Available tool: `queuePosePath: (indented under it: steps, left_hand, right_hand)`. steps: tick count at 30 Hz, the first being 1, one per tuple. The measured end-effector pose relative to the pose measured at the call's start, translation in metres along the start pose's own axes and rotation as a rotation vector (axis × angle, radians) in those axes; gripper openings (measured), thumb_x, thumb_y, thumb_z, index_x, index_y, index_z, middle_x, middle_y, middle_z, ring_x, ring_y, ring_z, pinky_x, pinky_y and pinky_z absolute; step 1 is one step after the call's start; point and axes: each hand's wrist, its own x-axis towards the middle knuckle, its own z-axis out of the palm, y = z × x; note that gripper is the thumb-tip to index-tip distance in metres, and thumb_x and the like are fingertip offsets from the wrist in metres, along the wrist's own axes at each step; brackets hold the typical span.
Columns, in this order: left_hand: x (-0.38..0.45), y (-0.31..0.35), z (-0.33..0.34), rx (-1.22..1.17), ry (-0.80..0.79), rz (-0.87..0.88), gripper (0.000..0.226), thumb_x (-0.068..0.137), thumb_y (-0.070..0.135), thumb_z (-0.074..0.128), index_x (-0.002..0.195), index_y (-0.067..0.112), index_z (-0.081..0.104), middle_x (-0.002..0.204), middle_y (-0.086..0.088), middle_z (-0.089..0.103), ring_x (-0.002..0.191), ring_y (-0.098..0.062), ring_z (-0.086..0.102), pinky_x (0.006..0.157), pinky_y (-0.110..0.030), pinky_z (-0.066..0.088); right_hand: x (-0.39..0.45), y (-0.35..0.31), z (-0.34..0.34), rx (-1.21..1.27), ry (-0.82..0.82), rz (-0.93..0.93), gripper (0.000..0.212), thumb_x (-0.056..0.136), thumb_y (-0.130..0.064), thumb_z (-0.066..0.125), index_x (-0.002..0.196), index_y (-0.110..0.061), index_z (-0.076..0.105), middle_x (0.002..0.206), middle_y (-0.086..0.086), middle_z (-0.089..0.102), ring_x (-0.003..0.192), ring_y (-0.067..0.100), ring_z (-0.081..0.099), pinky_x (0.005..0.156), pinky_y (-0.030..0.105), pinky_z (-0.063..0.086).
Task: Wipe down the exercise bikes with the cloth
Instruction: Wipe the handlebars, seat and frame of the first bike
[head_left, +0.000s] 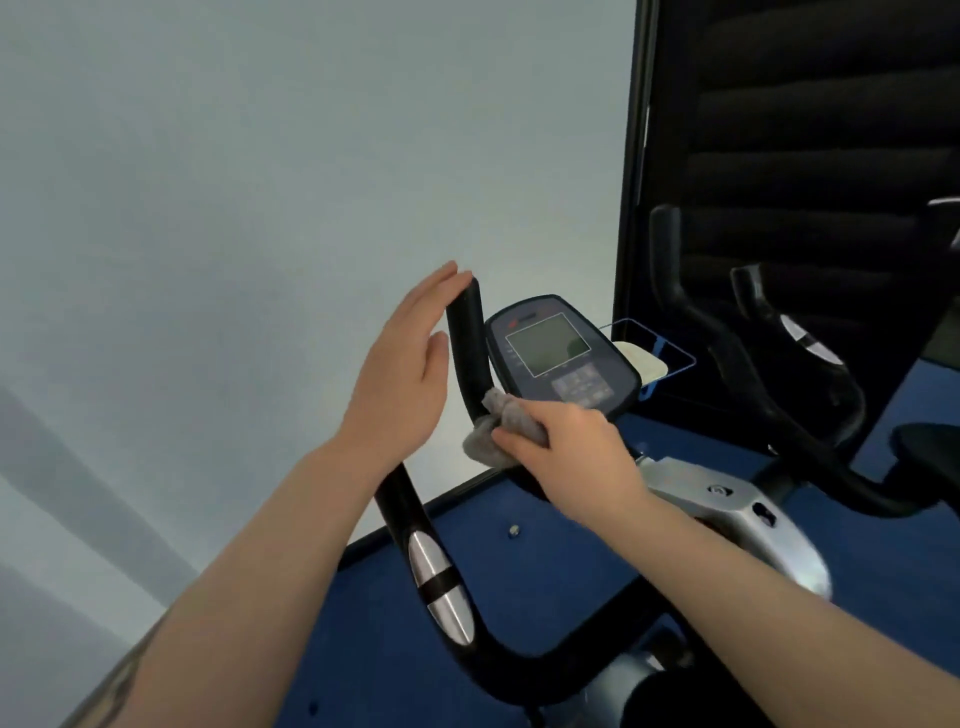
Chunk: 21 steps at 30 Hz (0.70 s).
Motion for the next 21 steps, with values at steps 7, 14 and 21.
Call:
queuePosePath:
  steps: [7, 14, 21]
  left_hand:
    - [-0.002, -0.019, 0.004, -0.151, -0.064, -0.019, 0.066, 0.097, -0.013, 0.033, 0.151, 0.025, 0.035, 0.159, 0.013, 0.028, 0.144, 0.007, 0.023, 0.121, -0.032, 0.024]
    - [-0.004, -0.021, -0.002, -0.372, -0.126, -0.102, 0.059, 0.102, -0.006, 0.035, 0.153, 0.025, 0.031, 0.155, 0.015, 0.036, 0.14, 0.007, 0.031, 0.118, -0.026, 0.028]
    - [-0.003, -0.021, -0.001, -0.449, -0.125, -0.158, 0.06, 0.101, -0.008, 0.038, 0.151, 0.024, 0.034, 0.152, 0.016, 0.041, 0.137, 0.009, 0.035, 0.119, -0.026, 0.027]
  right_hand:
    - [0.061, -0.023, -0.015, 0.575, 0.272, -0.072, 0.034, 0.093, -0.022, 0.064, 0.061, -0.028, 0.058, 0.05, -0.014, 0.053, 0.05, -0.001, 0.048, 0.051, 0.014, 0.04]
    - [0.056, 0.002, 0.002, 0.412, 0.13, -0.046, 0.035, 0.092, -0.023, 0.066, 0.059, -0.025, 0.054, 0.048, -0.013, 0.05, 0.047, 0.001, 0.044, 0.05, 0.018, 0.037]
    - [0.084, -0.035, 0.001, 0.626, 0.302, -0.142, 0.014, 0.096, -0.024, 0.06, 0.103, -0.017, 0.069, 0.089, 0.005, 0.072, 0.087, 0.019, 0.067, 0.084, 0.037, 0.054]
